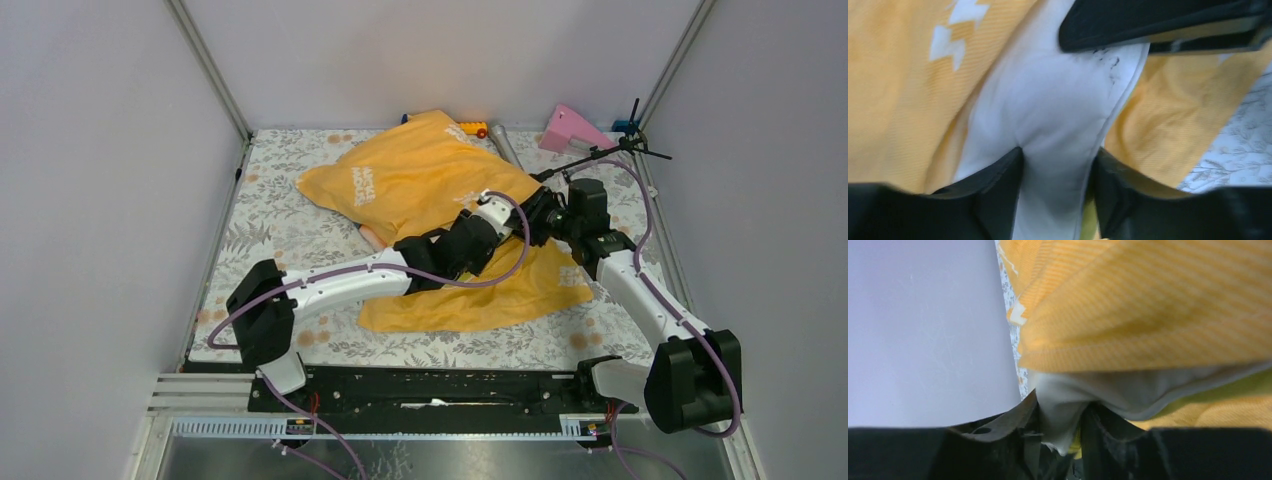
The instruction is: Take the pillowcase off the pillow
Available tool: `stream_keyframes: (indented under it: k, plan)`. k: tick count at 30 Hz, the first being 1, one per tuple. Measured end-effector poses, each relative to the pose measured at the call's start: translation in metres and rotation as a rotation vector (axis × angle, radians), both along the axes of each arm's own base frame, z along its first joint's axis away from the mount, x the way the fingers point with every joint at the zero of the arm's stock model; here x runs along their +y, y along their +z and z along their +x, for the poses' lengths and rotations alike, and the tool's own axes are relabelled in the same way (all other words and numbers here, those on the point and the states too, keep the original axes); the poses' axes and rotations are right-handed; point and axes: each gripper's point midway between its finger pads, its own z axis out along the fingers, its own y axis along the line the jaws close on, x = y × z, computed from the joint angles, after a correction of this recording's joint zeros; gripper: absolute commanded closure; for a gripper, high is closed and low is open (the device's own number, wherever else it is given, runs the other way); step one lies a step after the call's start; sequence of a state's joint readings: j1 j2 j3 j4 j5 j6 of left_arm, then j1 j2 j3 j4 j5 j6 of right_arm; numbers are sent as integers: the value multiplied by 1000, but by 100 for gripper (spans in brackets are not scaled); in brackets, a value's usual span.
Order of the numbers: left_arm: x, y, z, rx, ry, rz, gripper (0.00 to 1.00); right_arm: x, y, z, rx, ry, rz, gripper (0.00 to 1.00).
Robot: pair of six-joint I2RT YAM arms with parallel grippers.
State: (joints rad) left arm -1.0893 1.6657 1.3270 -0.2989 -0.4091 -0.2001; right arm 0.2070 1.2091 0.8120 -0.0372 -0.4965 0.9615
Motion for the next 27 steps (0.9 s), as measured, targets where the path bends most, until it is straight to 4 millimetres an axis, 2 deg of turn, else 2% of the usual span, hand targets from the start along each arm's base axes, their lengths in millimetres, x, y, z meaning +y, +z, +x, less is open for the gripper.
stream_keyframes:
  k: [2, 4, 6, 10, 16, 27]
  plan:
    - [11, -6, 6, -17, 49, 51, 88, -2, -3, 0, 1, -8, -12, 33]
    - [19, -8, 9, -26, 96, 66, 99, -4, -6, -1, 6, -15, -29, 24]
    - [28, -9, 12, -47, 127, 78, 100, -6, -7, -1, 3, -23, -48, 18]
    - [52, -8, 3, -58, 141, 83, 100, -11, -12, 1, -3, -46, -89, 8]
    - [76, 24, -10, -82, 140, -9, 100, -14, -26, 6, 27, -60, -115, 4]
    - [95, 53, -34, -72, 100, -133, 100, -18, -41, 12, 57, -87, -147, 0]
